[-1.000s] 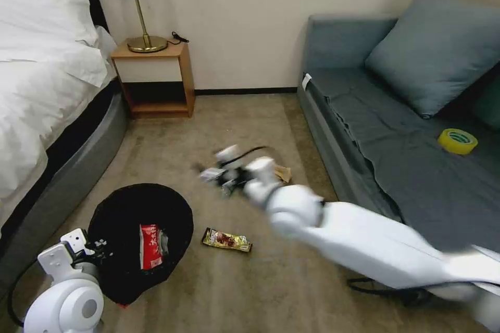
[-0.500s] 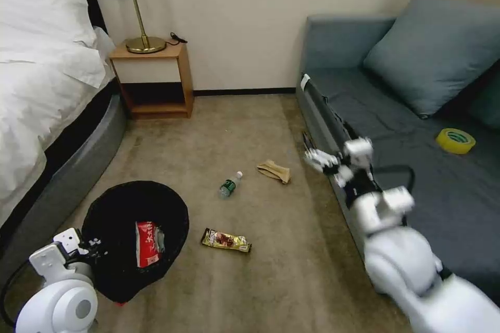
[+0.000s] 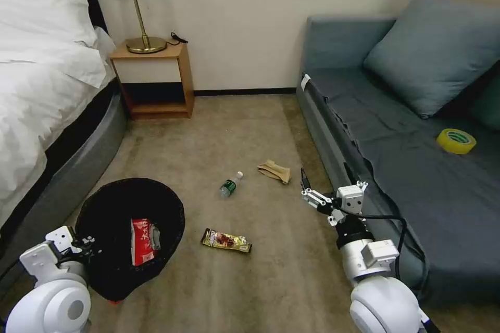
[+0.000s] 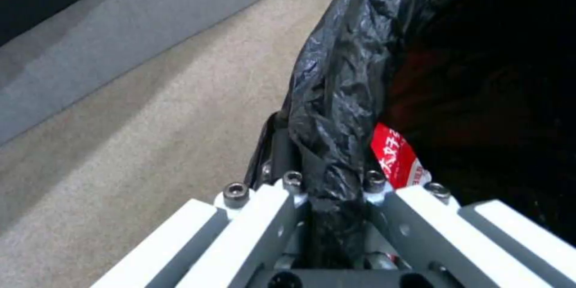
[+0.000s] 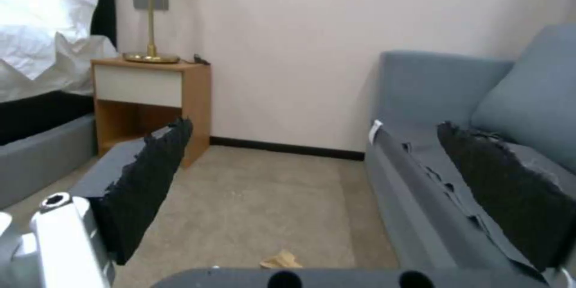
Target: Pick up the trash bin, then pick up the garbage on the floor and place it into the trash bin.
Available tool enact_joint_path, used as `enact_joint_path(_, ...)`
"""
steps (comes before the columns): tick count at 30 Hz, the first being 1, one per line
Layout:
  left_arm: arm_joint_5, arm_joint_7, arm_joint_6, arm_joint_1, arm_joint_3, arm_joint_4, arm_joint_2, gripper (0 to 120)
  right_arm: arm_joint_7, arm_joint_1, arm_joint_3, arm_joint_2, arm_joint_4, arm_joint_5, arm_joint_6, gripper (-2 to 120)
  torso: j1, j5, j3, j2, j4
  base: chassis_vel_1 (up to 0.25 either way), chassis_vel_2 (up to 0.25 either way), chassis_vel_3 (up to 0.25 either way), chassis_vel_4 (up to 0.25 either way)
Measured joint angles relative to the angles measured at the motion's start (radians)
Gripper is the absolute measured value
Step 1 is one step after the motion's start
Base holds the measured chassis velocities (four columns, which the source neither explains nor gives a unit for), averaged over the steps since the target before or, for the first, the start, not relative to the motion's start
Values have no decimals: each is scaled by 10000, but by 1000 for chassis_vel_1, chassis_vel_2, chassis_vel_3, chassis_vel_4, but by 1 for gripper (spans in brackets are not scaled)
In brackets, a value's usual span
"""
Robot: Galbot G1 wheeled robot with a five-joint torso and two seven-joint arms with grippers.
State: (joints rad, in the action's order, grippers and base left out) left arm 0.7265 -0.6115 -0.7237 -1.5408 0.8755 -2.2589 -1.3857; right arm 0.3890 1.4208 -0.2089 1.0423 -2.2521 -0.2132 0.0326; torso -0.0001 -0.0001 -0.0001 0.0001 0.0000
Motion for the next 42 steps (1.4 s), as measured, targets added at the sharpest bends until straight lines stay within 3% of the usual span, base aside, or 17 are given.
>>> enact_joint_path(18, 71, -1, -3, 5, 161, 69, -37, 1, 52, -1014, 797, -252, 569, -340, 169, 100, 1, 1, 1, -2, -1, -64, 61, 59, -59)
enact_joint_path(33, 240, 96, 28, -86, 593, 69, -166, 1, -178, -2065, 1790, -436, 1220, -722, 480, 100, 0, 1, 1, -1, -3, 0, 0, 0, 0)
enact_joint_path(38, 273, 132, 39, -170, 714, -24, -185, 1, -720, -3688, 3021, -848, 2333, -1295, 535, 100, 1, 2, 1, -2, -1, 0, 0, 0, 0)
enact_joint_path(42, 277, 142, 46, -245, 790, -115, -204, 1, -923, -6056, 5395, -1281, 3752, -2050, 605, 100, 1, 2, 2, -2, 0, 0, 0, 0, 0)
